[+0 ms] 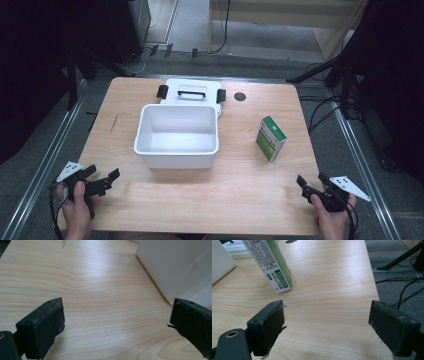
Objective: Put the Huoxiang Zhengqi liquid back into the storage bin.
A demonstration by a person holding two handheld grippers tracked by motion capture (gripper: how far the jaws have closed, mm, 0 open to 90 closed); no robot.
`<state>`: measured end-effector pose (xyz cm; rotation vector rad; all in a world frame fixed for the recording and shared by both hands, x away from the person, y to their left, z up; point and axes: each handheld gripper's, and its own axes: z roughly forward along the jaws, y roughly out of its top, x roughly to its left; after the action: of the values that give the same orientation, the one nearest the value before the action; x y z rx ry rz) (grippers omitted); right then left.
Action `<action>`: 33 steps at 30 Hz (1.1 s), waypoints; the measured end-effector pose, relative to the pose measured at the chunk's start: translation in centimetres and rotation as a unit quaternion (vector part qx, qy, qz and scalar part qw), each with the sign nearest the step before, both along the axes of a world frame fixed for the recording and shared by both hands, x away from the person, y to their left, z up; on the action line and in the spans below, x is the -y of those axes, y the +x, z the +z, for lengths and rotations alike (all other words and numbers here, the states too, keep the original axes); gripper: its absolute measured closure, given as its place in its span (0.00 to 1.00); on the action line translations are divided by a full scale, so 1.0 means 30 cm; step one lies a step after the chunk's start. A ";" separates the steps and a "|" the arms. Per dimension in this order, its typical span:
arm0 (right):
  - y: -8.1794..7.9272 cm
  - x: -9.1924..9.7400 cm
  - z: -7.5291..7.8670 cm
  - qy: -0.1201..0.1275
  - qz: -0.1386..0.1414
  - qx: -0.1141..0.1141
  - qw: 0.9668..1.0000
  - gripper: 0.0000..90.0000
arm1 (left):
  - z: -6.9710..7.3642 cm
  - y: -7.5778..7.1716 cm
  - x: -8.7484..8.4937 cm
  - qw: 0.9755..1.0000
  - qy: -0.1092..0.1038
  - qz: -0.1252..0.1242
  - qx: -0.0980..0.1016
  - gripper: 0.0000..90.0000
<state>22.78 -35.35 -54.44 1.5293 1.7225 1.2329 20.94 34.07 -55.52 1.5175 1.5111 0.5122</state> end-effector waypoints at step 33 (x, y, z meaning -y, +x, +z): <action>0.005 -0.104 0.057 -0.104 0.027 -0.017 0.994 0.16 | 0.000 -0.003 0.000 1.000 -0.001 0.000 0.003 0.01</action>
<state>22.94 -32.23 -52.73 1.3971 1.8610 1.0207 20.85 34.06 -55.51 1.5126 1.5056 0.5140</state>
